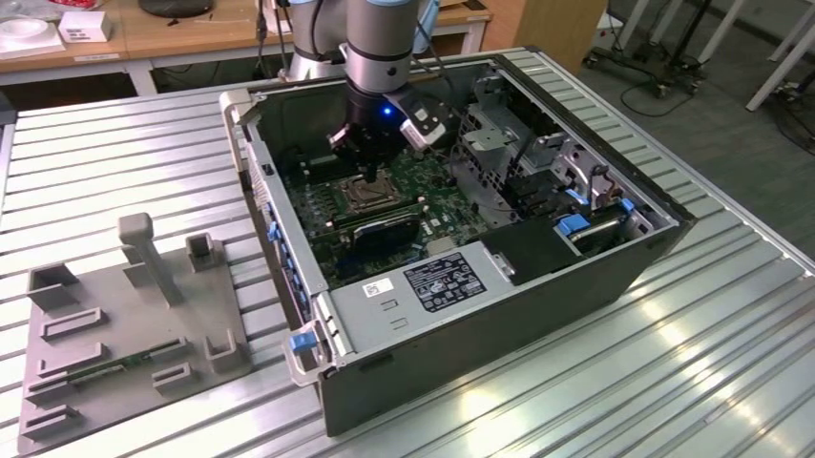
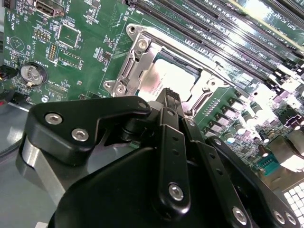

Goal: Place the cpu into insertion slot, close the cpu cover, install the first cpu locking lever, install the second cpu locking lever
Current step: 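Install the second cpu locking lever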

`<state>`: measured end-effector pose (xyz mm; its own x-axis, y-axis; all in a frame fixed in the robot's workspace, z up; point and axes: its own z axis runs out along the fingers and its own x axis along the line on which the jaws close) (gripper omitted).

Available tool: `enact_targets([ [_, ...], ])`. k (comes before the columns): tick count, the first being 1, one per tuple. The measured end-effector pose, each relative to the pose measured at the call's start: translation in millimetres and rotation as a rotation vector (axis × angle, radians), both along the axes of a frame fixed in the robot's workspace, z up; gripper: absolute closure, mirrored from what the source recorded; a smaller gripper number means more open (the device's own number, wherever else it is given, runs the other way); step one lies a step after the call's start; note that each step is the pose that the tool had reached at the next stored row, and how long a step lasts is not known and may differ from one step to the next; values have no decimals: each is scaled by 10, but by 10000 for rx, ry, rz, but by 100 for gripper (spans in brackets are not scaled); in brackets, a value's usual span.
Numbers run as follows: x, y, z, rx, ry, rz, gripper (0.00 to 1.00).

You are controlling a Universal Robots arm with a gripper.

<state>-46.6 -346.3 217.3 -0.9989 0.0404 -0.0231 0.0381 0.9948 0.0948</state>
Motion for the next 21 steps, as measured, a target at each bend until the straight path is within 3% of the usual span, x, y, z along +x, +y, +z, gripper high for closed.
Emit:
enact_targets([
  [6,-1,-6,9,-2,1,0,89],
  [21,0,-5,174,3,0,0,89],
])
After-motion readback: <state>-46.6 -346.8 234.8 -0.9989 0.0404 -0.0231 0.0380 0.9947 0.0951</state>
